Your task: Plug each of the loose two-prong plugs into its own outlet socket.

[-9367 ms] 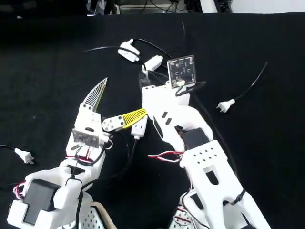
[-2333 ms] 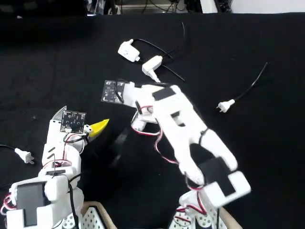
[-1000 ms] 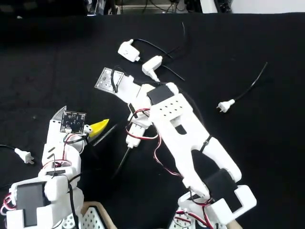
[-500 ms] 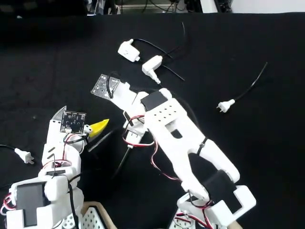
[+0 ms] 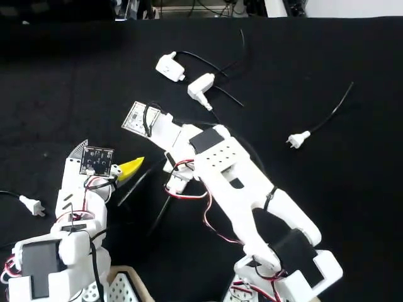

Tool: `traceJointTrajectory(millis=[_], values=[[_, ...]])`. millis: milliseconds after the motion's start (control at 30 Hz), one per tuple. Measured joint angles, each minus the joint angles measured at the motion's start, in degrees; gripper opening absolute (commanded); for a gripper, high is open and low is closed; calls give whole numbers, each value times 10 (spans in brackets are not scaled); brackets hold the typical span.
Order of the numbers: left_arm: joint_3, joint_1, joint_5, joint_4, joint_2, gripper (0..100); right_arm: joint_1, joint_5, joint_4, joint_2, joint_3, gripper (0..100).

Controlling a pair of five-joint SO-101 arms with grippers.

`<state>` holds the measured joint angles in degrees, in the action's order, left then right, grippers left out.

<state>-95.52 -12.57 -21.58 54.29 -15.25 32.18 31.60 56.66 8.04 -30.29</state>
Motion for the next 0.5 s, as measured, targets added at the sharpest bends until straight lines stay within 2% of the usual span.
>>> traceJointTrajectory(millis=[267, 500], values=[[0, 0, 0, 0, 0, 522, -2, 0, -1, 13, -20, 12], [0, 0, 0, 0, 0, 522, -24, -2, -62, 16, -69, 12]])
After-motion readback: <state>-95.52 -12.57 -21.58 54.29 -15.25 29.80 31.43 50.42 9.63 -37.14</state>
